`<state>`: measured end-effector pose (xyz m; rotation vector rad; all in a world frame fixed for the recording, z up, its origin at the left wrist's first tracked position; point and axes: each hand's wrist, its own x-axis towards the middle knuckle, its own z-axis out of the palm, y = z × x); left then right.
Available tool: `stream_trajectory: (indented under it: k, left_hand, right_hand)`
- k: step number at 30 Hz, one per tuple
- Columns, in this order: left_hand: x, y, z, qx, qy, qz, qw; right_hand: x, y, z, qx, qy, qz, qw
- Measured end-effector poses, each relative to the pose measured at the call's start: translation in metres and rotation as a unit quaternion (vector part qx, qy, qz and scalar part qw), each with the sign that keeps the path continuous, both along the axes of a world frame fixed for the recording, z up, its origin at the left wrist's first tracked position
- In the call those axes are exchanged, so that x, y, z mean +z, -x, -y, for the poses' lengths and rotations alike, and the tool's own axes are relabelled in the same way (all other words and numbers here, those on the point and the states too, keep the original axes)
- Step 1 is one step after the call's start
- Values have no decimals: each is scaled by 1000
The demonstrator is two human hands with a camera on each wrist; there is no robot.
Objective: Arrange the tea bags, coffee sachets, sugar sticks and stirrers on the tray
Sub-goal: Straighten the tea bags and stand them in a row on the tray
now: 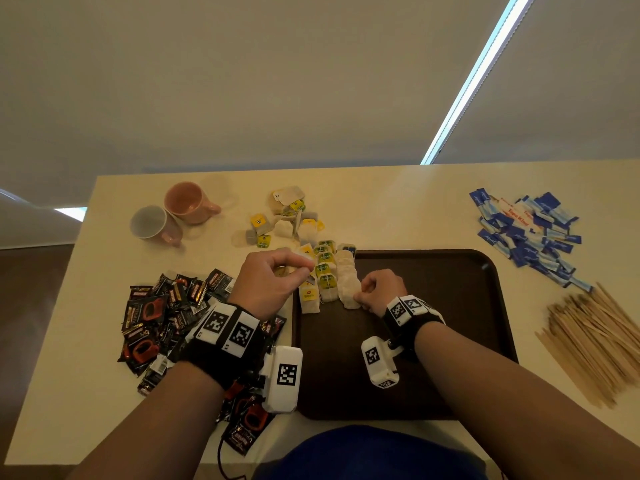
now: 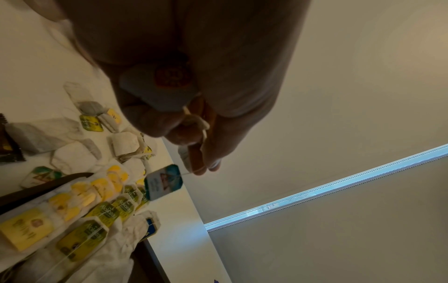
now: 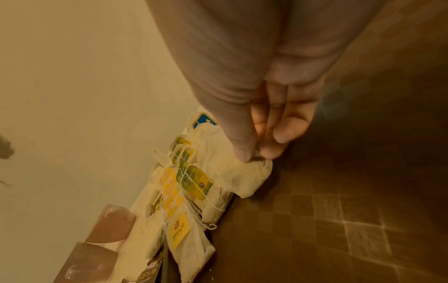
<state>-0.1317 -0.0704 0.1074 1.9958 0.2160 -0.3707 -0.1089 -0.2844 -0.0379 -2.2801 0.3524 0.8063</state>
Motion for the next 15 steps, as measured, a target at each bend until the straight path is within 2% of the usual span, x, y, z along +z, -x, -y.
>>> stream_trajectory:
  k: [5, 11, 15]
  left_hand:
    - [-4, 0, -1, -9, -4, 4, 1000]
    - [1, 0, 2, -2, 6, -7, 1000]
    - [-6, 0, -3, -3, -1, 16, 1000]
  right_hand:
    - [1, 6, 5, 19, -2, -33, 999]
    - [-5, 4, -8, 26, 26, -24, 999]
    - [-9, -1, -17, 14, 41, -4, 999]
